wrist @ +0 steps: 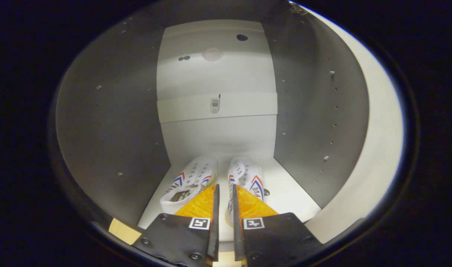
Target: Open the shoe cabinet door, grab the shoes and put them into the shoe cabinet, then close the shoe cabinet door.
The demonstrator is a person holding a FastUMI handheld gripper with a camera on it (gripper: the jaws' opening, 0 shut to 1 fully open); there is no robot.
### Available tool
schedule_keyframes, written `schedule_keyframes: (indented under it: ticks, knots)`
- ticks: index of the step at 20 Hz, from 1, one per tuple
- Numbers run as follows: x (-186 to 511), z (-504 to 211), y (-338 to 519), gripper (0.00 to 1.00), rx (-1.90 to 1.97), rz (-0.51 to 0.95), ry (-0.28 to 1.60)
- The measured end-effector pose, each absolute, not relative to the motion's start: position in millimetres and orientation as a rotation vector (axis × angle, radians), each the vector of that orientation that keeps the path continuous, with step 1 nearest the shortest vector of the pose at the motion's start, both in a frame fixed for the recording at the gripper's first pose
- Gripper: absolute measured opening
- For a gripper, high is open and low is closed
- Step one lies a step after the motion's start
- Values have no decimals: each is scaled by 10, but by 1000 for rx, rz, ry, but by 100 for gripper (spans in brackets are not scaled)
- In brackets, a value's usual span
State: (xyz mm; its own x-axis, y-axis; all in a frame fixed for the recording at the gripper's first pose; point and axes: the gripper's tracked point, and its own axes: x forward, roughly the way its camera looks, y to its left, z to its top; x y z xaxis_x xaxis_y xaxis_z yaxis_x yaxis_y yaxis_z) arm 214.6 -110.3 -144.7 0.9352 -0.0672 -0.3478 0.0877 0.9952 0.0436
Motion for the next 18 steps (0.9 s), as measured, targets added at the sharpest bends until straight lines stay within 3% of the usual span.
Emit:
schedule_keyframes:
  ticks: [18]
  knots:
    - [47, -396, -1265, 18, 71, -223, 136]
